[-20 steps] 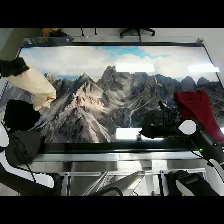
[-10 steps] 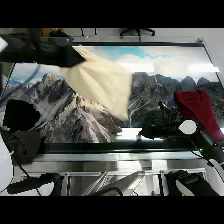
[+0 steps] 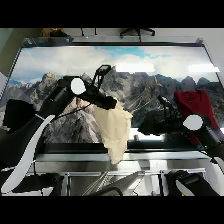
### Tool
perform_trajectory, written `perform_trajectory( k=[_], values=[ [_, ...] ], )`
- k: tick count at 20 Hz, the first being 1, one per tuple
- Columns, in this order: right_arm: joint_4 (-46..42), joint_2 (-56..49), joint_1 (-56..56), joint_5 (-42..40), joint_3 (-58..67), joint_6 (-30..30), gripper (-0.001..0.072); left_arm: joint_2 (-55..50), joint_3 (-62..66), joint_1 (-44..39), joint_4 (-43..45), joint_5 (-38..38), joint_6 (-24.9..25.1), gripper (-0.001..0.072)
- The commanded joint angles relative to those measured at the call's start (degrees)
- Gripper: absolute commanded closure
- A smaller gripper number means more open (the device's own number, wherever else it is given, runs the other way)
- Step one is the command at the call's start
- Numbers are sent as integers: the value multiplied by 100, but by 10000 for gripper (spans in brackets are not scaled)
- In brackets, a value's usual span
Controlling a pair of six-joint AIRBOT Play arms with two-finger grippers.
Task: Fold the shirts.
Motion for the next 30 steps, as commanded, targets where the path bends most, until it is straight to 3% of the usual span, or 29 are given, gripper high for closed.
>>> perform_trajectory(
  k=[1, 3, 5, 7, 10, 14, 20, 23, 24, 25, 26, 27, 28, 30],
  values=[
    [-782, -13, -7, 136, 310, 400, 271, -151, -208, 350, 57, -444, -81, 11],
    [-1003, -131, -245, 142, 350, 538, 272, 11, -210, 767, 57, -1058, -85, 13],
    [-876, -455, -710, 216, 350, 295, 273, 297, -411, 1078, 57, -1561, -83, 13],
    [-361, -942, -1213, 286, 350, -295, 274, 739, -1021, 1268, 57, -1641, -61, 13],
    [1163, -1799, -1550, 243, 348, -1615, 276, 1436, -2343, 1261, -28, -1373, -109, 14],
    [1871, -2872, -1161, -22, 350, -2411, 278, 2124, -4221, 686, -1305, 160, -96, 15],
    [2559, -3626, -619, -726, 352, -3016, 283, 2175, -5322, -350, -2238, 2813, -105, 14],
    [2977, -3788, -525, -872, 352, -3303, 284, 2000, -5366, -415, -2245, 3281, -103, 15],
    [3053, -3829, -494, -901, 352, -3373, 296, 1829, -5316, -400, -2251, 3254, -103, 15],
    [3101, -3858, -483, -894, 352, -3449, 421, 1613, -5243, -402, -2256, 3209, -103, 18],
    [3101, -3853, -481, -890, 352, -3480, 518, 1373, -5128, -402, -2256, 3147, -101, 197],
    [3108, -3832, -481, -887, 356, -3539, 560, 1161, -4983, -402, -2251, 3056, -96, 433],
    [3121, -3799, -481, -859, 358, -3585, 672, 968, -4793, -402, -2251, 2955, -74, 603],
    [3123, -3661, -481, -721, 411, -3720, 693, 743, -4371, -402, -2192, 2750, -37, 672]
  ],
)
